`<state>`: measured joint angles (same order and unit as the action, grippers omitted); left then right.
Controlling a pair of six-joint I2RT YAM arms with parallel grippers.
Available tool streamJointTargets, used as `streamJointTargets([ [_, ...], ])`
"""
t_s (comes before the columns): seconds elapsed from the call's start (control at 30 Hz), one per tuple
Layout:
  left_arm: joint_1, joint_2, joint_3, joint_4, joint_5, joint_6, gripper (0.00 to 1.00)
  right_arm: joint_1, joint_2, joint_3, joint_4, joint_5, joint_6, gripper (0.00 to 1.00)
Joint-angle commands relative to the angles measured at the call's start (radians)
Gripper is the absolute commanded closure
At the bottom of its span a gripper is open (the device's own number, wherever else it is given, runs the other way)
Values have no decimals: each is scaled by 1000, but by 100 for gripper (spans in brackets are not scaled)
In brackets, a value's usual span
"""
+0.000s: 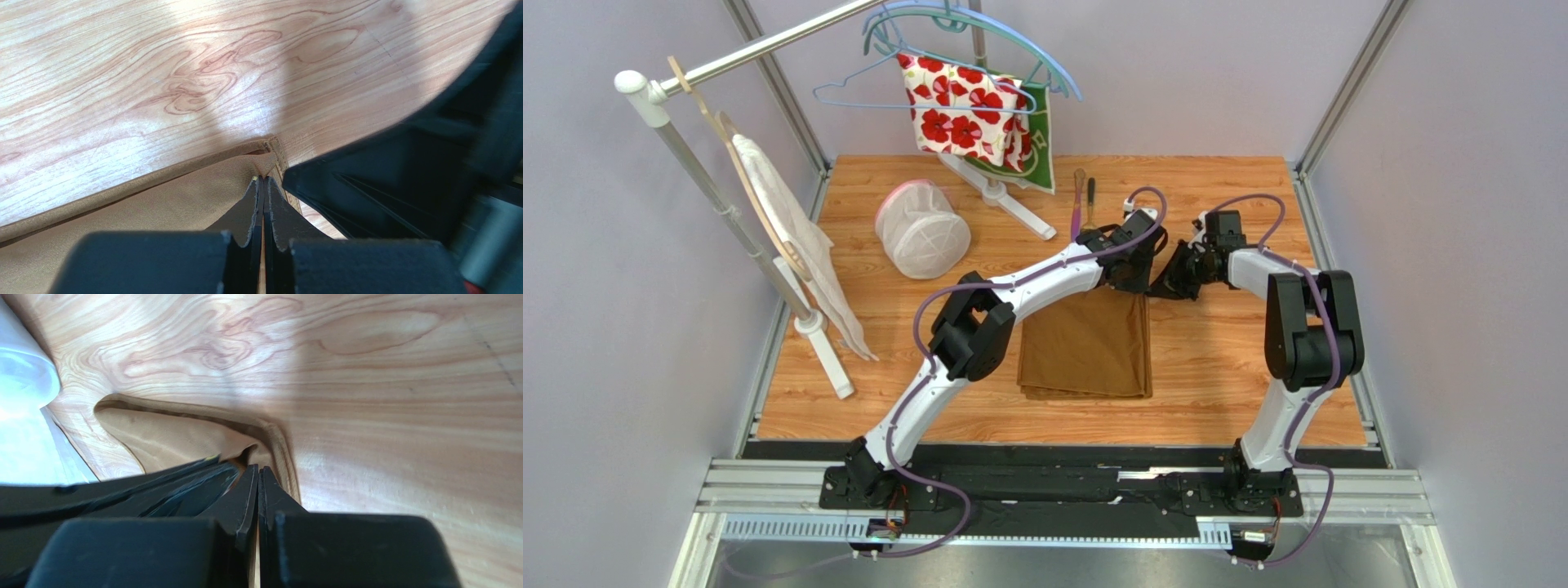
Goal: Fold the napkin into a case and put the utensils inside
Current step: Smooth out the lower triangle-folded napkin at the center of the board.
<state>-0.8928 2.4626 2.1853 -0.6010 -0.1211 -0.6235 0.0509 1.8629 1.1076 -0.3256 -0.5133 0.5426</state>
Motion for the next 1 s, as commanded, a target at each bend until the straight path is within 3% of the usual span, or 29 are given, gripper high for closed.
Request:
streamJointTargets([
  [0.0, -8, -56, 10, 30, 5, -15, 100, 1, -53, 21, -30, 33, -35, 98],
  [0.5, -8, -59, 10, 52, 14, -33, 100, 1, 68, 9, 5, 41, -10, 99],
  [0.9, -8, 12, 36, 90, 47, -70, 100, -2, -108, 55, -142, 165, -18, 98],
  [0.97, -6, 12, 30, 93, 61, -67, 94, -3, -131, 61, -173, 185, -39, 97],
])
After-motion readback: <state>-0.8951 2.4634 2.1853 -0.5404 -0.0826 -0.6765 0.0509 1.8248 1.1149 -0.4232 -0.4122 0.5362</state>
